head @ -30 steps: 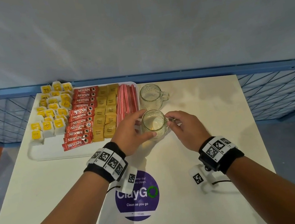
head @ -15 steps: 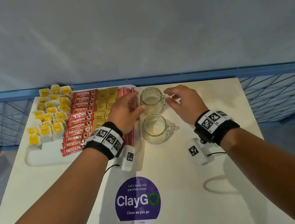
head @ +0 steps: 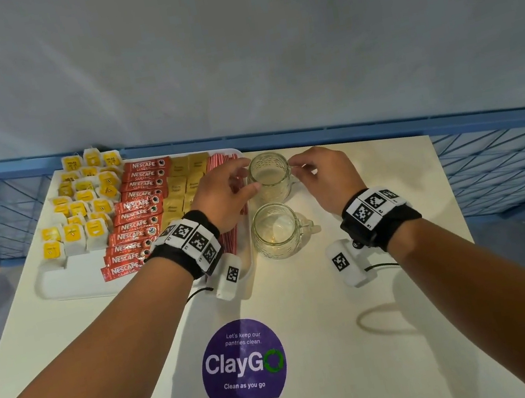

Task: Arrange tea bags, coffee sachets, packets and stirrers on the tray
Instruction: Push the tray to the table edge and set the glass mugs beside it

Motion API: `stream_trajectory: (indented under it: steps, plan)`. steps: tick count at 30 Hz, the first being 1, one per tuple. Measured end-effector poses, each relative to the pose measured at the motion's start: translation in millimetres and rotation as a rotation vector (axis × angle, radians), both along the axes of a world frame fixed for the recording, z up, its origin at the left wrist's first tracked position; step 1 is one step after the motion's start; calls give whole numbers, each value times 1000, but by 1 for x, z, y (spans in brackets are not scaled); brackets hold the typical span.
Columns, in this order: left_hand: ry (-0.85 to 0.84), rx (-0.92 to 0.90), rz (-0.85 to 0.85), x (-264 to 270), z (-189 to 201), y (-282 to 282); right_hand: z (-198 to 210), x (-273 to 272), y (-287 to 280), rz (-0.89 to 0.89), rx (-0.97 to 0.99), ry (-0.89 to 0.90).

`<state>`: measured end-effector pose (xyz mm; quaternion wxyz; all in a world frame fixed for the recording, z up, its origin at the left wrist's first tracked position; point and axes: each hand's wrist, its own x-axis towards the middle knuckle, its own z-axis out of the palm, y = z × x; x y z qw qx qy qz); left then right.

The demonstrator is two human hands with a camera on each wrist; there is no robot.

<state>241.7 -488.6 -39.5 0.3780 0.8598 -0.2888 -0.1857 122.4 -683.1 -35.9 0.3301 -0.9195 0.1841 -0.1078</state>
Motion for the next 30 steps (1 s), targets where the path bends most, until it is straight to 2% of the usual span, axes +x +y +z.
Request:
stream_trajectory:
  steps: [6, 10, 15, 22, 30]
  plan:
    - [11, 12, 0, -1, 4, 2, 1, -2, 1, 3, 12, 15]
    - [-10, -17, 14, -7, 14, 15, 6, -16, 2, -37, 97, -46]
    - [51, -26, -109, -32, 24, 40, 6, -53, 17, -20, 177, -103]
    - [48, -46, -181, -65, 5, 49, -18, -81, 41, 14, 259, -110]
    - [48, -76, -149, -60, -3, 43, -18, -78, 44, 12, 321, -124]
